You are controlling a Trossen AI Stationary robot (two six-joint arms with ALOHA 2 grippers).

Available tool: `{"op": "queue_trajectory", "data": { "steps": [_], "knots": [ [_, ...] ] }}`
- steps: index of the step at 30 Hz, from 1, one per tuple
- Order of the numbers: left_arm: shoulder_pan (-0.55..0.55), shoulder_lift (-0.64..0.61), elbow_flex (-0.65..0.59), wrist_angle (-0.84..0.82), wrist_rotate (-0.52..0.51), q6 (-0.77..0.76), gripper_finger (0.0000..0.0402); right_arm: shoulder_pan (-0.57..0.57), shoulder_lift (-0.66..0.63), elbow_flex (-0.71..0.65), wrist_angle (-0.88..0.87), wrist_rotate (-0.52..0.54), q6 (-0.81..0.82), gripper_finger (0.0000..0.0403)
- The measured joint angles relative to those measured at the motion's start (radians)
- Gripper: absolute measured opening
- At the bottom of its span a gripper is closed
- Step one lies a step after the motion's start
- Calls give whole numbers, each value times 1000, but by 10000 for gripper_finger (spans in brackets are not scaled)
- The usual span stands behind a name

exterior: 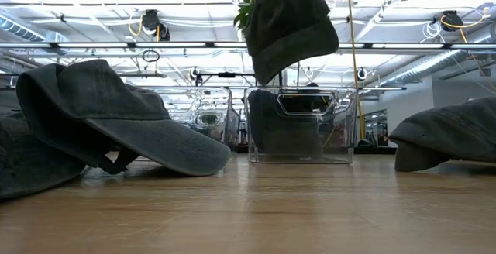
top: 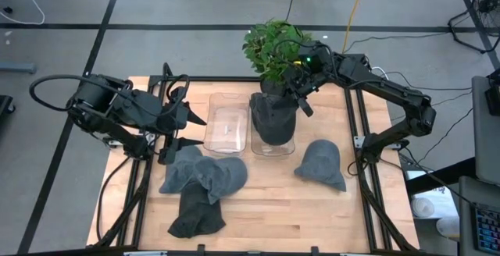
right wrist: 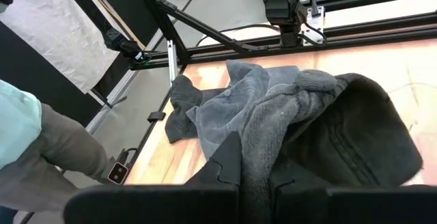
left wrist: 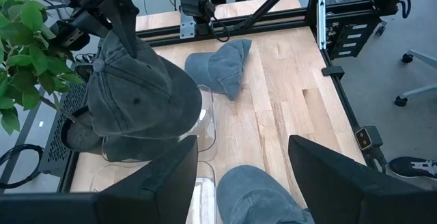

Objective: Pick & Place hat
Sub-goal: Put the right black cap into the right transparent bin

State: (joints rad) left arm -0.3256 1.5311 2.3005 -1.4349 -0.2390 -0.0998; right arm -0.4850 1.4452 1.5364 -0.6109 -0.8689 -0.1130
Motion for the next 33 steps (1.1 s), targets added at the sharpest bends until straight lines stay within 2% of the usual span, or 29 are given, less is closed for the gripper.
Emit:
{"op": "queue_trajectory", "data": {
  "steps": [13,21,33],
  "knots": [
    [0,0,0,62,1,12,239,-2,13,-5,-3,8,-39,0],
    [0,0,0,156,2,11,239,-2,13,-81,24,5,-53,0],
    [0,0,0,160,2,27,239,0,12,-164,76,3,-70,0]
  ]
}}
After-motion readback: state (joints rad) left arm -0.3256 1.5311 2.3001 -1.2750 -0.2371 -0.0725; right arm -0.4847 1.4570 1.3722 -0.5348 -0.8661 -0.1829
